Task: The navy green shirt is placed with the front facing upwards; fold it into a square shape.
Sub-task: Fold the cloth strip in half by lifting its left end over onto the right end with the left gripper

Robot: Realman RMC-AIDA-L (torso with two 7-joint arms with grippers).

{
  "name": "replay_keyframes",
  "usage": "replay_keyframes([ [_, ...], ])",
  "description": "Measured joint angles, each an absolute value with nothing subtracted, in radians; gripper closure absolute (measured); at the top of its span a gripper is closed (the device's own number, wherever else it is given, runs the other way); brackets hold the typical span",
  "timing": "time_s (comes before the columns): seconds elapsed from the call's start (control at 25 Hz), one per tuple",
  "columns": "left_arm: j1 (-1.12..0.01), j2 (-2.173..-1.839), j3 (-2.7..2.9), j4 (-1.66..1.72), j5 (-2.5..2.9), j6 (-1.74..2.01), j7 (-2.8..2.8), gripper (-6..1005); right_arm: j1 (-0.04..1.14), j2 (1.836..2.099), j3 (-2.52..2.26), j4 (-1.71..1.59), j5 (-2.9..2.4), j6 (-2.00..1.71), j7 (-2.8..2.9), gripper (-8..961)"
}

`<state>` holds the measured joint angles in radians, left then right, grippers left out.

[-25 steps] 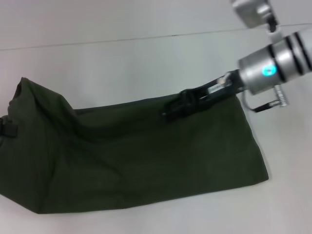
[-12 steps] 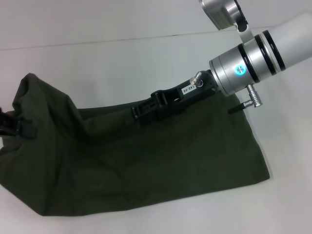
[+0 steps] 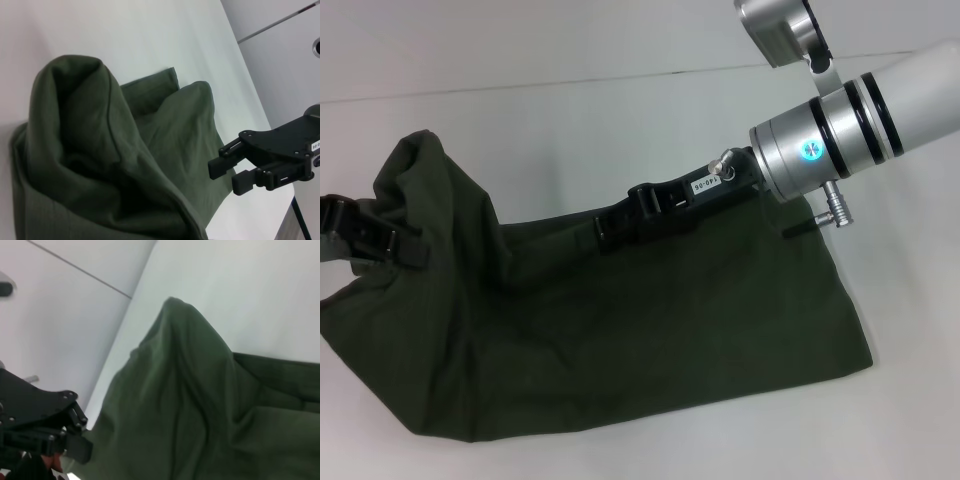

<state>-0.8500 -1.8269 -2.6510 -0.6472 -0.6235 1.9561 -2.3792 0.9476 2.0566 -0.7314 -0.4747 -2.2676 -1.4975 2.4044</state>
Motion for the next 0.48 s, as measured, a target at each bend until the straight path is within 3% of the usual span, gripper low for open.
replay_keyframes([
  [0.08,-0.851,-1.827,-2.651,-0.646,-0.624,1.956,-2.379,944,0.947,2.057,-0.735,-0.475,-2.262,-1.497,2.407,446],
  [0.48,-0.854,-1.842,-2.643,-0.643,-0.671,1.979,-2.363,940,0.955,2.067,-0.726,-0.464,-2.252,-1.462,2.453,804],
])
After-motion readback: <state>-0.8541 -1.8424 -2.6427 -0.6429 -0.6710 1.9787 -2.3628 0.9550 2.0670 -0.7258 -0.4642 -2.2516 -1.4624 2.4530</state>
